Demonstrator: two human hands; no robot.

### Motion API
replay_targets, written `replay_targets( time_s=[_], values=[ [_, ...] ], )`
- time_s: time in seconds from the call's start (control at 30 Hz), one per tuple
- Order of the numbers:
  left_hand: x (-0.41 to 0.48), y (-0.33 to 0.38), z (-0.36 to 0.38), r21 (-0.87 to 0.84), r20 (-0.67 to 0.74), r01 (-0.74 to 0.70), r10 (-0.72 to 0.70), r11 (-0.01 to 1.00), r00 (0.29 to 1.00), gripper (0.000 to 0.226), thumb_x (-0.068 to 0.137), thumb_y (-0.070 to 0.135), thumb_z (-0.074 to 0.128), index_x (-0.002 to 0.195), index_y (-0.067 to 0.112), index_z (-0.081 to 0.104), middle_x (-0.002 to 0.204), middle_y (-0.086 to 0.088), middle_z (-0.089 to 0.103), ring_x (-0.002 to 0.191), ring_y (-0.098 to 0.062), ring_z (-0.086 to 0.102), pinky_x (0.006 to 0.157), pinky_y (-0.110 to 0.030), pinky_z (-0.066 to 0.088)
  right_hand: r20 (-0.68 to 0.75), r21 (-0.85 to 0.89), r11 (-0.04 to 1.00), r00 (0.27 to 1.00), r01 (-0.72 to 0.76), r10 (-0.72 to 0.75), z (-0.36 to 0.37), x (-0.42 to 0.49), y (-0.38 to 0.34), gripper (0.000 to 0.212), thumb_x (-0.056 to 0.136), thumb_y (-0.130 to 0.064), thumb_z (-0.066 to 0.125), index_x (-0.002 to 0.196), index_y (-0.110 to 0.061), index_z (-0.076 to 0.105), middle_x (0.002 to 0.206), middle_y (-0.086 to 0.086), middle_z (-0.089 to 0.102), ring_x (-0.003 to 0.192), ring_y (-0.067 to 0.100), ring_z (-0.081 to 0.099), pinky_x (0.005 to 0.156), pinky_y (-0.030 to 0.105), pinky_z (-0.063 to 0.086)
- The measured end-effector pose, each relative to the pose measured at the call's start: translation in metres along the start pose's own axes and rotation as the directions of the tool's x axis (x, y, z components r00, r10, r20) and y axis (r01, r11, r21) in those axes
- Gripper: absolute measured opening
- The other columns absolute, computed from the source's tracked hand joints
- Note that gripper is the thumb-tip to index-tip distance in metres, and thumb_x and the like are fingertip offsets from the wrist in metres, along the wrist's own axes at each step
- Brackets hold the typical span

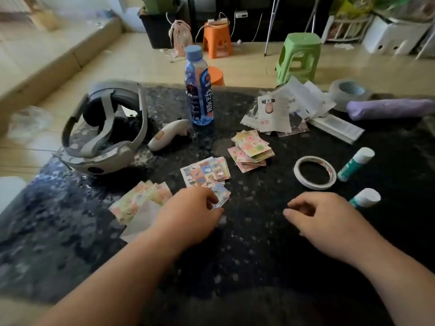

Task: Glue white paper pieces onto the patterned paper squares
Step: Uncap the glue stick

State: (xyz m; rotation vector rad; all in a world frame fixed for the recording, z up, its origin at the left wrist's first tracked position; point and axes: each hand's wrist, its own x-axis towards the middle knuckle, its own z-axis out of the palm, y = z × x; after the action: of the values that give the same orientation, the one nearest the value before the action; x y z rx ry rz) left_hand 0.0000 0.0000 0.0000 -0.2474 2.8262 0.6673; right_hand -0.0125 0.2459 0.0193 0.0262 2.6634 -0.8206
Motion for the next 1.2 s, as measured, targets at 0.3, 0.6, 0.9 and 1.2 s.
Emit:
replay_targets(
  time_s=[0.3, 0.6, 0.9, 1.2],
  values=[
    [-0.012, 0.021, 0.011, -0.057, 0.145, -0.143, 0.150, 0.988, 0.978, 0.023, 0.094, 0.050, 0.063, 0.112, 0.037, 0.067, 0.090, 0.023, 0.062, 0.085, 0.005, 0.059, 0.074, -0.018, 0.048, -0.608, -0.079, 0.995, 0.788, 0.060, -0.096, -0.059, -0.010, 0.023, 0.008, 0.084, -0.020, 0.078, 0.090, -0.020, 0.072, 0.076, 0.000, 0.062, 0.066, 0.016, 0.056, 0.060, 0.026, 0.037],
    [-0.040, 0.062, 0.023, -0.159, 0.150, -0.224, 0.248, 0.962, 0.957, 0.014, 0.094, 0.049, 0.063, 0.105, 0.041, 0.067, 0.093, 0.022, 0.065, 0.086, 0.004, 0.062, 0.077, -0.019, 0.053, -0.329, 0.085, 0.986, 0.930, -0.145, 0.166, -0.051, -0.001, 0.075, 0.015, 0.084, -0.027, 0.081, 0.091, -0.024, 0.068, 0.087, -0.005, 0.070, 0.076, 0.013, 0.065, 0.063, 0.029, 0.047],
    [-0.047, 0.079, 0.031, -0.288, 0.092, -0.232, 0.268, 0.929, 0.959, 0.006, 0.093, 0.048, 0.065, 0.093, 0.043, 0.068, 0.085, 0.020, 0.069, 0.079, 0.004, 0.064, 0.069, -0.016, 0.050, -0.275, 0.180, 0.983, 0.958, -0.038, 0.088, -0.037, -0.005, 0.075, 0.011, 0.090, -0.033, 0.076, 0.092, -0.027, 0.067, 0.092, -0.008, 0.068, 0.085, 0.011, 0.066, 0.071, 0.028, 0.051],
    [-0.047, 0.088, 0.014, -0.744, 0.180, -0.058, 0.283, 0.666, 0.942, 0.027, 0.088, 0.053, 0.064, 0.108, 0.038, 0.074, 0.092, 0.017, 0.075, 0.076, 0.005, 0.066, 0.073, -0.023, 0.048, 0.105, 0.350, 0.916, 0.963, 0.199, -0.249, -0.015, -0.055, 0.015, 0.012, 0.101, -0.046, 0.054, 0.108, -0.038, 0.061, 0.097, -0.010, 0.070, 0.092, 0.005, 0.067, 0.086, 0.043, 0.057]
  ],
)
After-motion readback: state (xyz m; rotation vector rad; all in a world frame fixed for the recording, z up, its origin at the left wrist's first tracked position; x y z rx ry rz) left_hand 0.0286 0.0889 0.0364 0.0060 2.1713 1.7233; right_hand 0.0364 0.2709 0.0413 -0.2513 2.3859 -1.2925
